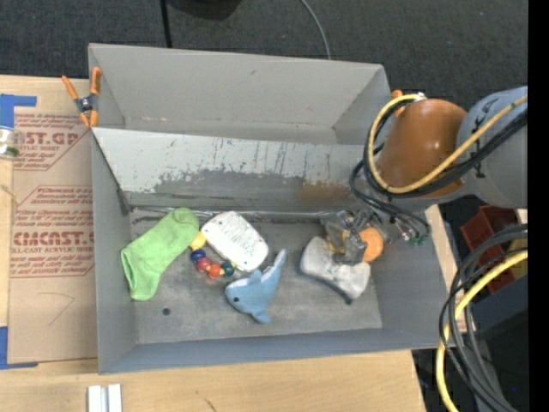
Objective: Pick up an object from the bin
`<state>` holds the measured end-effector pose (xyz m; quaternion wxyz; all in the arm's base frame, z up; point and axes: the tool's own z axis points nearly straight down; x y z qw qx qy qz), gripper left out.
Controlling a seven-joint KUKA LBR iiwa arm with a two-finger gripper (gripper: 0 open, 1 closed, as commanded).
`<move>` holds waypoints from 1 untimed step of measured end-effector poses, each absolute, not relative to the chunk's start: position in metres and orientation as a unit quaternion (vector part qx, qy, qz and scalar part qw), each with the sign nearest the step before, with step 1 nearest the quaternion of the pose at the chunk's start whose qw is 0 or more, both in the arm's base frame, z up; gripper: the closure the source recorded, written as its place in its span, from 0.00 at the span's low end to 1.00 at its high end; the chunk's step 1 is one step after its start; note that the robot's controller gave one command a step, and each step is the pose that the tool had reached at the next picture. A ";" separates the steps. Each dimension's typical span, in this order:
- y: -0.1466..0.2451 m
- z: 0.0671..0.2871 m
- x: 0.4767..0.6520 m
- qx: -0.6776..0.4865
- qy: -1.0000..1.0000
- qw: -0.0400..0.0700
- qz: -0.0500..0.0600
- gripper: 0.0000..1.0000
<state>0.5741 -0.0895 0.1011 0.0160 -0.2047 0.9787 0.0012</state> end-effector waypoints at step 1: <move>-0.086 0.082 0.570 -0.207 0.978 0.019 0.001 1.00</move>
Offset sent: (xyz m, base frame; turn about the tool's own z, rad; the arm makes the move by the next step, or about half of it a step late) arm -0.0050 0.0013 -0.0292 -0.0137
